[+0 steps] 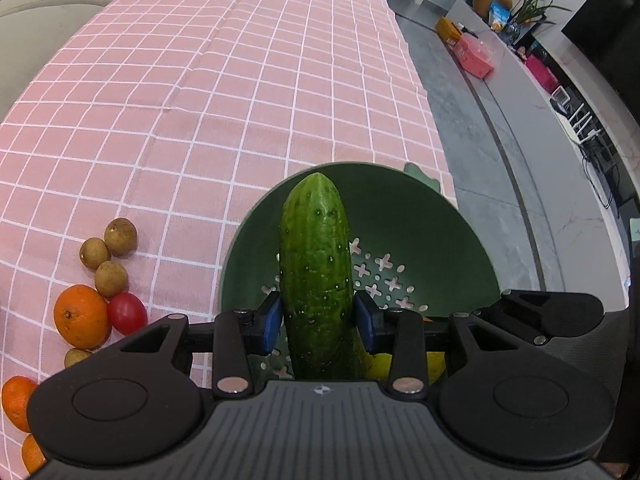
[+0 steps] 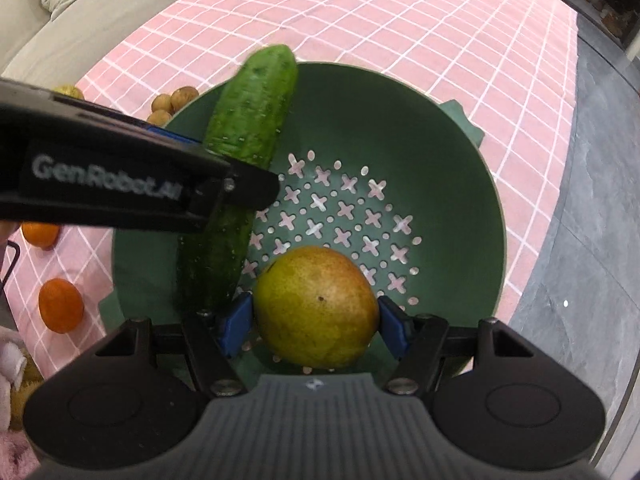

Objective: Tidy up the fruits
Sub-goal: 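Carry the cucumber and pear over the green colander with both tools, then open both tools to drop the cucumber and pear into the colander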

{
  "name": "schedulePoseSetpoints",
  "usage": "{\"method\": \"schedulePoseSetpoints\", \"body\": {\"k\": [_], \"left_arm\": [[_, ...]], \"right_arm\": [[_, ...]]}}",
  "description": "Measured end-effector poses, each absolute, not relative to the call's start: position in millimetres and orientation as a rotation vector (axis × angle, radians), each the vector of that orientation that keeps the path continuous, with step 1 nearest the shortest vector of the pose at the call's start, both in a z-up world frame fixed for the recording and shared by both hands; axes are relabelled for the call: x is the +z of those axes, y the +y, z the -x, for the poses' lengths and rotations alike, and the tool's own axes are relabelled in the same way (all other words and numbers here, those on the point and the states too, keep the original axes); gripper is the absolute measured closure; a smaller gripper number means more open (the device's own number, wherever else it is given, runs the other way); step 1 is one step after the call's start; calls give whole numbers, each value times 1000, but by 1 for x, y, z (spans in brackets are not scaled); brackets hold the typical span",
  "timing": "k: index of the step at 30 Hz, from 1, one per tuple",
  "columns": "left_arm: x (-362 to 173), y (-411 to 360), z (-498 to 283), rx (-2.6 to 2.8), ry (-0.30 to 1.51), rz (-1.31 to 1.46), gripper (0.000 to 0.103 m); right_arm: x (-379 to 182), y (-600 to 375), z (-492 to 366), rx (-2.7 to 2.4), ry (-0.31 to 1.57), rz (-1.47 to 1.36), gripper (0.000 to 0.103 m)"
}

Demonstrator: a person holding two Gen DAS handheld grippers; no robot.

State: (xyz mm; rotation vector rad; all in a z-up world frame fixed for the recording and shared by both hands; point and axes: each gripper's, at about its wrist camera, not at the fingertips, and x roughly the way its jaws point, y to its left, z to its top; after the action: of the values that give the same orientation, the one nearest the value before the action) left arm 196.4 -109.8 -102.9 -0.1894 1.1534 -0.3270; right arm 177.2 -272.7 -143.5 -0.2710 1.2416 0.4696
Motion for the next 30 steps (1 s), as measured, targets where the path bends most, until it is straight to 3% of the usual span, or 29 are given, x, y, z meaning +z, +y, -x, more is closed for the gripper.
{"method": "schedulePoseSetpoints", "body": {"k": [9, 12, 16, 24, 30], "left_arm": [[-107, -114, -197, -320, 1169, 135, 56], [-105, -113, -194, -330, 1155, 126, 54], [-96, -109, -190, -343, 1128, 123, 48], [-73, -94, -171, -356, 1068, 92, 48], [-54, -75, -156, -331, 1030, 85, 46]], "right_arm": [[-145, -262, -177, 475, 1237, 373, 39], [-138, -264, -178, 455, 1232, 363, 32], [-134, -263, -173, 427, 1212, 405, 30], [-112, -253, -154, 372, 1136, 465, 20], [-87, -245, -138, 336, 1072, 470, 19]]}}
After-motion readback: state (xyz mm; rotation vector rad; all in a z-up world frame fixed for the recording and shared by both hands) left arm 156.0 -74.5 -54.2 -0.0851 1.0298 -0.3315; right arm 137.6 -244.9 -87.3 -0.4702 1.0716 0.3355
